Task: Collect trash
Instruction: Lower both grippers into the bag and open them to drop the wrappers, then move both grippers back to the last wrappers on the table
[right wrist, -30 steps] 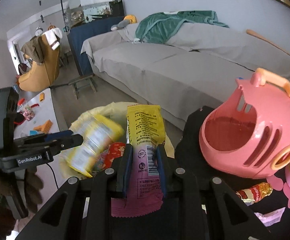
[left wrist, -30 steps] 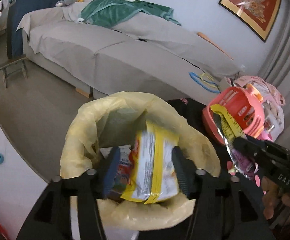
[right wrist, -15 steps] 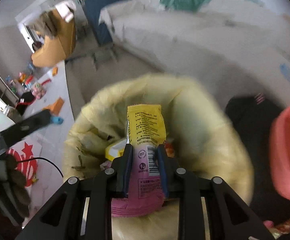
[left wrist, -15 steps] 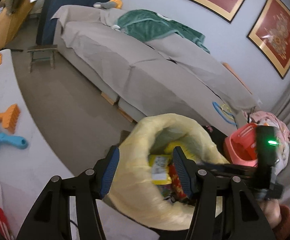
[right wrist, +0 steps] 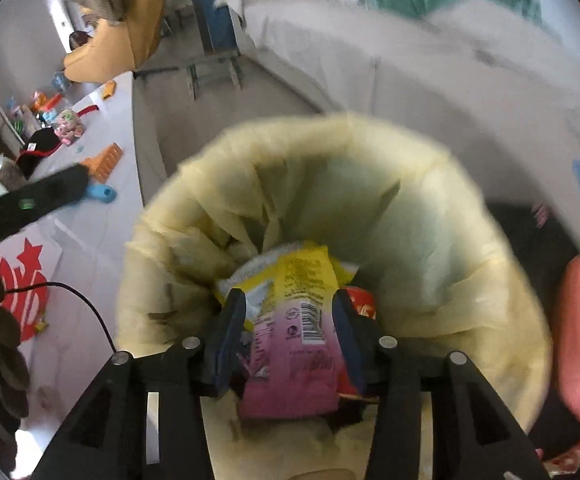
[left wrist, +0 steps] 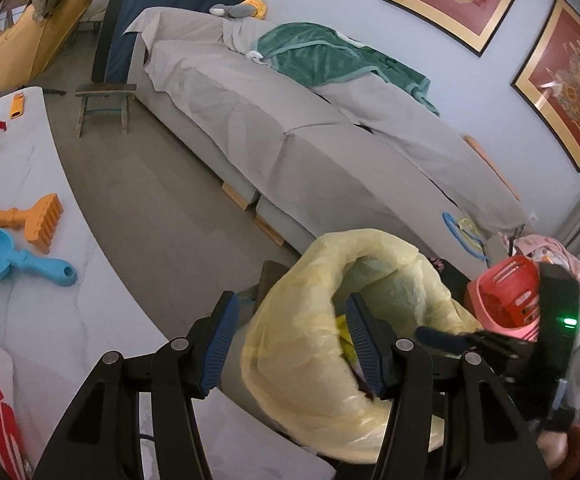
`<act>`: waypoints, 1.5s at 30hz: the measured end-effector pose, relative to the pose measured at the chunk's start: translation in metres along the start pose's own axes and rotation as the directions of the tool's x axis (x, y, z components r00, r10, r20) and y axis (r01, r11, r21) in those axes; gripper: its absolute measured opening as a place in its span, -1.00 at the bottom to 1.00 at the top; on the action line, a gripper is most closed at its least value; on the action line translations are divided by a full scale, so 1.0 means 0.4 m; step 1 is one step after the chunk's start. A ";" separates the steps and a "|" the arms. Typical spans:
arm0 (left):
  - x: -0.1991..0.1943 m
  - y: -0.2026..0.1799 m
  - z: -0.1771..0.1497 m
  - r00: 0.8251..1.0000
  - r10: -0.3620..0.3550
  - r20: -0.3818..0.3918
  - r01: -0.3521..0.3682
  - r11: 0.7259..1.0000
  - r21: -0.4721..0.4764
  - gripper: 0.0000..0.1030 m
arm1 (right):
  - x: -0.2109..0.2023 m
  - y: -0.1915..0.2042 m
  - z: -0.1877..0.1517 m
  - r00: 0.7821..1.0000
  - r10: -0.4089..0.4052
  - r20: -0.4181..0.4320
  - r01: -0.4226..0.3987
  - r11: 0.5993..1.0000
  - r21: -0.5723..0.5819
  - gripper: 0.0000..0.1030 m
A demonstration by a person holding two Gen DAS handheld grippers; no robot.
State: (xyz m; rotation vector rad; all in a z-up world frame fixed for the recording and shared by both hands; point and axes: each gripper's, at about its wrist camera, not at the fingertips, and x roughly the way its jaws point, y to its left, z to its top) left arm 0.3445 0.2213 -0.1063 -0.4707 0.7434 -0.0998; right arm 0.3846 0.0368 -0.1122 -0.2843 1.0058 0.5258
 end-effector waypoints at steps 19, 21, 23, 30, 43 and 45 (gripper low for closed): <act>-0.007 -0.357 -0.099 0.991 -0.105 -0.084 0.122 0.965 0.233 0.10 | -0.362 -0.202 -0.205 0.954 -0.154 0.256 0.107 0.976 0.190 -0.10; 0.008 -0.420 -0.129 0.985 -0.122 -0.118 0.152 0.947 0.283 0.10 | -0.398 -0.253 -0.265 0.948 -0.183 0.260 0.117 0.961 0.250 -0.10; 0.022 -0.474 -0.152 0.979 -0.141 -0.148 0.182 0.930 0.318 0.10 | -0.429 -0.301 -0.319 0.942 -0.211 0.261 0.127 0.944 0.305 -0.10; 0.060 -0.639 -0.233 0.955 -0.186 -0.231 0.271 0.863 0.427 0.10 | -0.519 -0.451 -0.495 0.916 -0.320 0.241 0.177 0.863 0.473 -0.10; 0.279 -0.837 -0.305 0.850 -0.234 -0.472 0.456 0.775 0.437 0.10 | -0.560 -0.627 -0.736 0.896 -0.418 0.152 0.214 0.705 0.676 -0.10; 0.301 -0.864 -0.321 0.843 -0.217 -0.492 0.460 0.766 0.450 0.10 | -0.554 -0.634 -0.755 0.900 -0.411 0.145 0.212 0.704 0.678 -0.10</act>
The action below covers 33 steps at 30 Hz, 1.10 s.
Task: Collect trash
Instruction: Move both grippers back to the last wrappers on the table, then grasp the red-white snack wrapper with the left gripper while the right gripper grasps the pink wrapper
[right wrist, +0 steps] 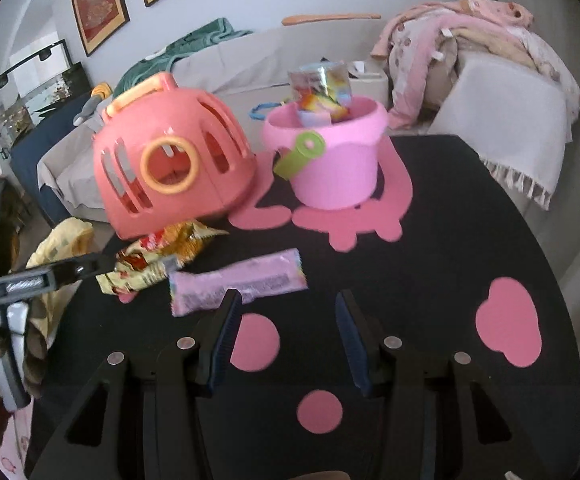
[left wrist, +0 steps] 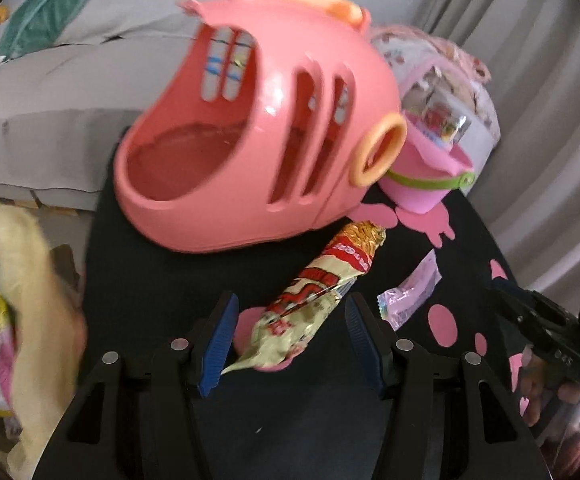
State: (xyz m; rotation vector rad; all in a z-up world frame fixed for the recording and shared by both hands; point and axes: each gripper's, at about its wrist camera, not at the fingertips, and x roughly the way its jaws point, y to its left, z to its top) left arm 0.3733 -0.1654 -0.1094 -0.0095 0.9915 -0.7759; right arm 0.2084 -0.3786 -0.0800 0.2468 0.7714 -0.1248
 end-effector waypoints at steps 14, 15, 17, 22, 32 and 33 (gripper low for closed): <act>-0.078 -0.008 -0.086 1.000 0.018 0.000 -0.018 0.998 -0.061 -0.74 | 0.086 0.074 0.052 0.998 0.021 -0.066 -0.031 0.988 -0.154 -0.10; -0.093 -0.008 -0.099 1.000 0.028 0.006 -0.028 0.998 -0.059 -0.74 | 0.105 0.093 0.062 0.997 0.032 -0.074 -0.044 0.984 -0.173 -0.10; -0.124 -0.003 -0.125 0.998 0.056 0.018 -0.055 0.996 -0.066 -0.74 | 0.136 0.122 0.076 0.995 0.049 -0.081 -0.065 0.977 -0.204 -0.10; -0.187 0.025 -0.183 0.984 0.170 0.051 -0.165 0.981 -0.100 -0.74 | 0.210 0.192 0.086 0.993 0.026 -0.113 -0.058 0.955 -0.292 -0.24; -0.214 0.084 -0.242 0.992 0.126 0.028 -0.119 0.975 -0.190 -0.74 | 0.109 0.256 -0.055 0.984 -0.029 -0.174 -0.057 0.882 -0.468 -0.31; -0.216 0.084 -0.245 0.992 0.121 0.030 -0.113 0.974 -0.194 -0.74 | 0.086 0.249 -0.069 0.985 -0.050 -0.164 -0.035 0.877 -0.478 -0.31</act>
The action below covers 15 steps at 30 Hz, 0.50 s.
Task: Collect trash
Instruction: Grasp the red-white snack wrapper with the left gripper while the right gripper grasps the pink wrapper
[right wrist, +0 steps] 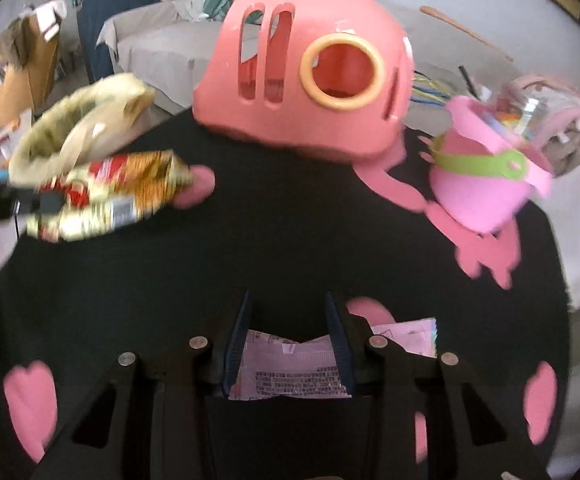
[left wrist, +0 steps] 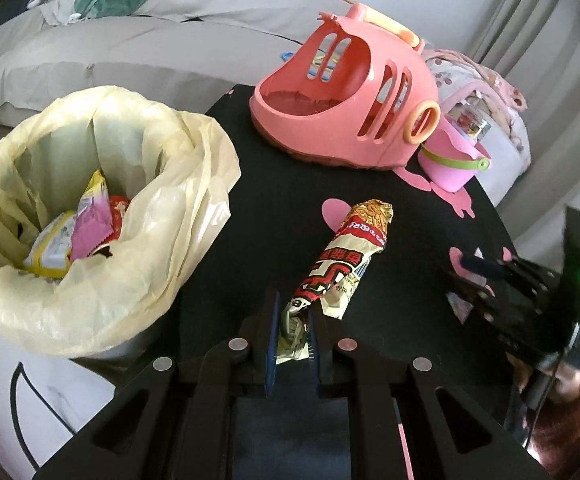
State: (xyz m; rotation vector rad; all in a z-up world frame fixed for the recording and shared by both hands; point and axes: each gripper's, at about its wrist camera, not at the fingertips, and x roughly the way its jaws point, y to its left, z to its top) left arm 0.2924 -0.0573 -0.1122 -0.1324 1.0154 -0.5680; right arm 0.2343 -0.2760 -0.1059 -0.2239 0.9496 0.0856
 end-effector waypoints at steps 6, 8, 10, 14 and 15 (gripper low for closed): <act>-0.012 -0.011 -0.022 1.000 -0.029 0.007 0.029 1.000 -0.010 -0.74 | -0.146 -0.088 -0.097 0.993 -0.008 0.120 -0.023 0.967 0.254 -0.14; -0.005 -0.017 -0.032 0.999 -0.032 -0.002 0.032 0.999 -0.008 -0.74 | -0.157 -0.133 -0.129 0.991 0.031 0.133 -0.081 0.919 0.385 -0.14; 0.002 -0.022 -0.036 0.999 -0.035 -0.014 0.035 0.999 -0.009 -0.74 | -0.146 -0.165 -0.159 0.989 0.064 0.132 -0.120 0.870 0.479 -0.14; -0.007 -0.028 -0.044 0.999 -0.033 -0.006 0.033 0.999 -0.004 -0.74 | -0.092 -0.191 -0.184 0.985 0.132 0.111 -0.172 0.790 0.589 -0.10; -0.011 -0.027 -0.044 1.000 -0.028 0.000 0.028 1.000 -0.004 -0.74 | -0.091 -0.193 -0.180 0.984 0.129 0.120 -0.176 0.785 0.594 -0.11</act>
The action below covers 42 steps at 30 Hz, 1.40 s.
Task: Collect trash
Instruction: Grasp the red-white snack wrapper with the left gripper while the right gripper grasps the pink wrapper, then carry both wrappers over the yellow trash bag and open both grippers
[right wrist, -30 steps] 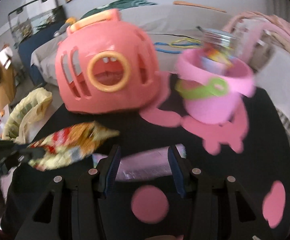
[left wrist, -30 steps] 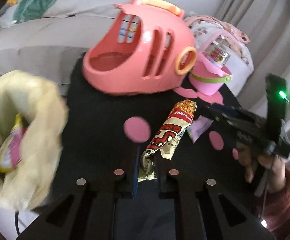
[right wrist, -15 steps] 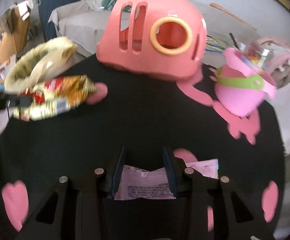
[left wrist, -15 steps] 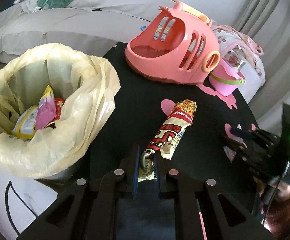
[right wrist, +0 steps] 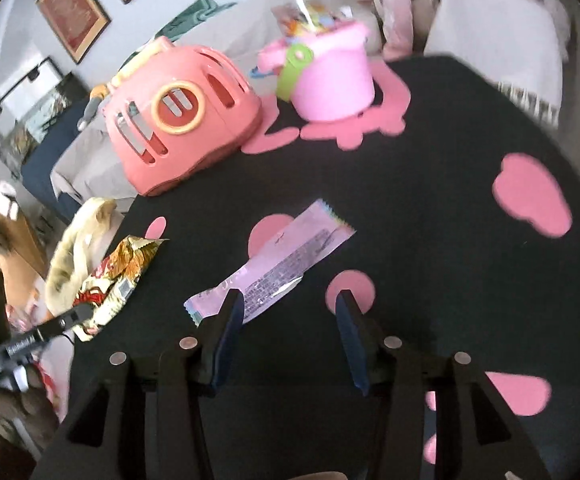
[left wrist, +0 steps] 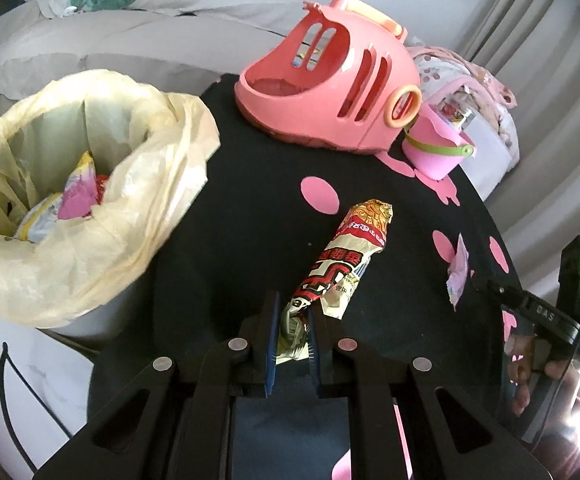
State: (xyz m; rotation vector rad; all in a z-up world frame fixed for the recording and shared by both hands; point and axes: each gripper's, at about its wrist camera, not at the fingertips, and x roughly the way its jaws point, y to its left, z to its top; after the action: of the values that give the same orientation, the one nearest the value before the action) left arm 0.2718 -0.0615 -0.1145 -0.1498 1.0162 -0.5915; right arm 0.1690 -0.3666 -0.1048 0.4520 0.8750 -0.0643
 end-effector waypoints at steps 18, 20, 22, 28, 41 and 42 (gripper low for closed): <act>-0.042 0.036 0.011 0.999 0.021 0.046 -0.020 0.999 -0.025 -0.74 | 0.156 0.211 0.044 0.995 -0.098 0.007 0.095 0.938 -0.334 -0.68; -0.060 0.041 0.018 0.997 0.026 0.067 -0.024 0.999 -0.025 -0.74 | 0.139 0.224 0.041 0.998 -0.058 0.013 0.059 0.937 -0.344 -0.70; -0.079 0.046 0.024 0.996 0.032 0.086 -0.029 0.999 -0.026 -0.74 | 0.116 0.240 0.044 0.999 -0.026 0.020 0.032 0.936 -0.350 -0.71; -0.177 0.078 0.044 0.983 0.072 0.172 -0.068 0.997 -0.034 -0.74 | 0.045 0.337 0.058 0.995 0.081 0.050 -0.056 0.920 -0.387 -0.71; -0.452 0.183 0.080 0.896 0.226 0.383 -0.231 0.972 -0.034 -0.74 | -0.080 0.681 0.090 0.950 0.295 0.099 -0.184 0.789 -0.586 -0.71; -0.465 0.196 0.083 0.890 0.233 0.392 -0.237 0.971 -0.039 -0.74 | -0.085 0.705 0.089 0.948 0.301 0.102 -0.182 0.778 -0.602 -0.71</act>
State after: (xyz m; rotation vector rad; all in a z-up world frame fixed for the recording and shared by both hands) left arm 0.2588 0.0977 0.0135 -0.1276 0.6250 -0.3244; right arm 0.2395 -0.1306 0.0408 -0.0333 0.5931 0.3940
